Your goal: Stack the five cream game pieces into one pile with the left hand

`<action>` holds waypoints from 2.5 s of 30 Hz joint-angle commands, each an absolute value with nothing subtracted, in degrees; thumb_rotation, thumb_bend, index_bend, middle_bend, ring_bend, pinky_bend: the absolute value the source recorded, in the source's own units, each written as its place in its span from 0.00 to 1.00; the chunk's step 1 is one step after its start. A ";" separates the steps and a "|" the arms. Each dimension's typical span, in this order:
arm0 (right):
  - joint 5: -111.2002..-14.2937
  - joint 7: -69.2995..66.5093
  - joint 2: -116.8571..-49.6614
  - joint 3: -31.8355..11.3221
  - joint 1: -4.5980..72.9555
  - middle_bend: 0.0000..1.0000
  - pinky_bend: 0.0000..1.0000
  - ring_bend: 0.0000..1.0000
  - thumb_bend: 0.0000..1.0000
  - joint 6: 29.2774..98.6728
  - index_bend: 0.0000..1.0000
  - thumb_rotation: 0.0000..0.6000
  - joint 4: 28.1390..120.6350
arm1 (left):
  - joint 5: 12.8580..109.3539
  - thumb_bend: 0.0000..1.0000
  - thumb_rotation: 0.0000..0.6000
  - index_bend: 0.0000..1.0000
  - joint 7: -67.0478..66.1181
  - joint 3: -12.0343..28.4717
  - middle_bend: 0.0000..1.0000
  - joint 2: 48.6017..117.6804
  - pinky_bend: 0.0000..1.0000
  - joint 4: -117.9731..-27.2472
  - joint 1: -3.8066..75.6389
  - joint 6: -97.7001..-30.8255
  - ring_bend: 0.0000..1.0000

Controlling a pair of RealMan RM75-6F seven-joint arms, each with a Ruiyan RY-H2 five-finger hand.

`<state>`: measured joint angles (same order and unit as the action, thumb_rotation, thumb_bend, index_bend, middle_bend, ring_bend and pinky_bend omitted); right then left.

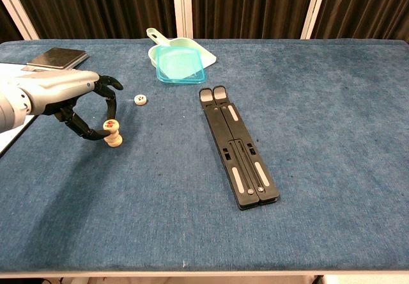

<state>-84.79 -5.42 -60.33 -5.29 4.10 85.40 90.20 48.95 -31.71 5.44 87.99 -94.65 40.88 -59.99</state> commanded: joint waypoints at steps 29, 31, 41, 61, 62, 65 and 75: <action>-85.01 -5.41 -60.23 -5.21 3.83 0.00 0.00 0.00 0.05 85.91 0.00 1.00 90.38 | 48.48 0.28 1.00 0.44 -31.47 5.25 0.04 87.50 0.00 -94.52 40.74 -60.04 0.00; -85.01 -5.48 -60.22 -5.18 3.78 0.00 0.00 0.00 0.05 85.93 0.00 1.00 90.39 | 48.59 0.28 1.00 0.43 -31.60 5.17 0.04 87.25 0.00 -94.86 40.65 -60.26 0.00; -85.46 -5.60 -59.96 -5.15 3.50 0.00 0.00 0.00 0.05 86.61 0.00 1.00 90.71 | 47.86 0.27 1.00 0.42 -29.19 11.51 0.04 87.26 0.00 -94.86 43.77 -59.29 0.00; -85.43 -5.19 -59.50 -4.71 2.57 0.00 0.00 0.00 0.05 87.30 0.00 1.00 91.19 | 31.79 0.21 1.00 0.42 -33.83 15.81 0.04 101.30 0.00 -66.21 54.77 -49.41 0.00; -85.43 -4.99 -59.47 -4.71 2.62 0.00 0.00 0.00 0.05 87.22 0.00 1.00 91.29 | 31.46 0.22 1.00 0.42 -33.62 15.85 0.04 101.80 0.00 -65.26 54.87 -49.06 0.00; -85.41 -4.54 -59.36 -4.74 2.67 0.00 0.00 0.00 0.05 87.13 0.00 1.00 91.62 | 30.72 0.23 1.00 0.43 -32.85 16.06 0.04 102.90 0.00 -63.25 54.99 -47.94 0.00; -84.92 -3.93 -59.24 -4.90 2.83 0.00 0.00 0.00 0.05 86.59 0.00 1.00 92.04 | 31.61 0.29 1.00 0.46 -31.61 15.85 0.04 104.18 0.00 -60.51 55.15 -46.52 0.00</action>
